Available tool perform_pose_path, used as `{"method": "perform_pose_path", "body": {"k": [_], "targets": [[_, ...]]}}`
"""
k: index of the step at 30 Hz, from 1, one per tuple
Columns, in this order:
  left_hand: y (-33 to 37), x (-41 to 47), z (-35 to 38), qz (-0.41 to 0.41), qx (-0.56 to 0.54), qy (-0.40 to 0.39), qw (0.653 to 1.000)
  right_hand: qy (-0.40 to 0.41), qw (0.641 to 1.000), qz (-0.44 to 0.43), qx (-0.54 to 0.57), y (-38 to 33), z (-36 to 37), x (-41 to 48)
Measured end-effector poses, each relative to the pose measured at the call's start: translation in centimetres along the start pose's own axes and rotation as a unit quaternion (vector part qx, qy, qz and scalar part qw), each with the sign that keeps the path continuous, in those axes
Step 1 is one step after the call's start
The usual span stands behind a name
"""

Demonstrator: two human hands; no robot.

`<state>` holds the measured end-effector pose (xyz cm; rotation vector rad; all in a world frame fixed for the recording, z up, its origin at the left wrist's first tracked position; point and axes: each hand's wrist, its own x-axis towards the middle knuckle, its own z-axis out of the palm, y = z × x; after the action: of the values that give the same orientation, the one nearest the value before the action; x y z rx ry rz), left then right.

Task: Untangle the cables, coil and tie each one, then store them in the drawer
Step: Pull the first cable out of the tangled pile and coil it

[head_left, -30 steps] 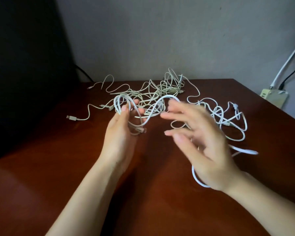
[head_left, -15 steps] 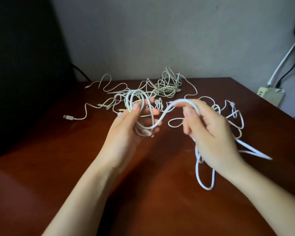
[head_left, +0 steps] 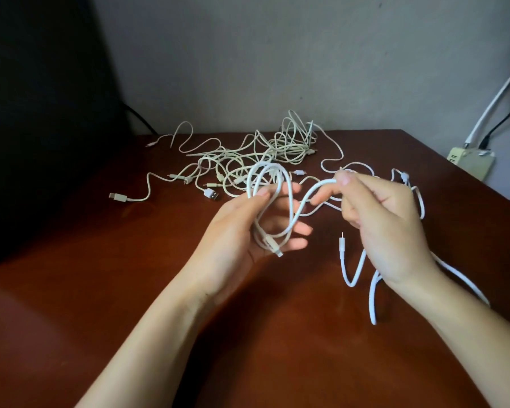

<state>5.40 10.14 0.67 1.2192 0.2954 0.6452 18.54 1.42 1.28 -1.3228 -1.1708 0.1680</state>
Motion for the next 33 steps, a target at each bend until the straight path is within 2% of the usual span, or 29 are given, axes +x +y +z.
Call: {"method": "perform_pose_path", "body": {"k": [6,10,16,20,24,28,30,33], "targets": [[-0.1,-0.1,-0.3,-0.043,-0.01,-0.047,0.998,-0.077,0.997,-0.024,-0.02,0.1,-0.4,-0.5],[-0.4,-0.2,-0.7,-0.066,-0.002,-0.08,0.995,-0.124,0.992,-0.003,-0.012,0.1,-0.5,-0.4],[-1.3,-0.3,-0.8,0.002,0.156,-0.09,0.984,-0.142,0.976,-0.034,-0.164,1.1,-0.4,-0.5],[-1.0,-0.2,-0.6,0.004,0.077,-0.049,0.996,-0.13,0.97,-0.049,-0.197,1.4,-0.3,-0.6],[-0.2,0.1,-1.1,0.019,-0.019,0.022,0.999,-0.098,0.98,-0.009,-0.173,1.5,-0.7,0.0],[0.4,0.4,-1.6,0.048,-0.093,0.073,0.992,-0.141,0.974,0.022,-0.176,2.0,-1.0,0.1],[0.4,0.4,-1.9,0.055,-0.109,0.086,0.989,-0.166,0.969,0.027,-0.18,2.0,-0.7,0.0],[0.5,0.5,-1.8,0.055,-0.085,0.108,0.989,-0.156,0.973,0.028,-0.168,1.8,-0.3,-0.3]]}}
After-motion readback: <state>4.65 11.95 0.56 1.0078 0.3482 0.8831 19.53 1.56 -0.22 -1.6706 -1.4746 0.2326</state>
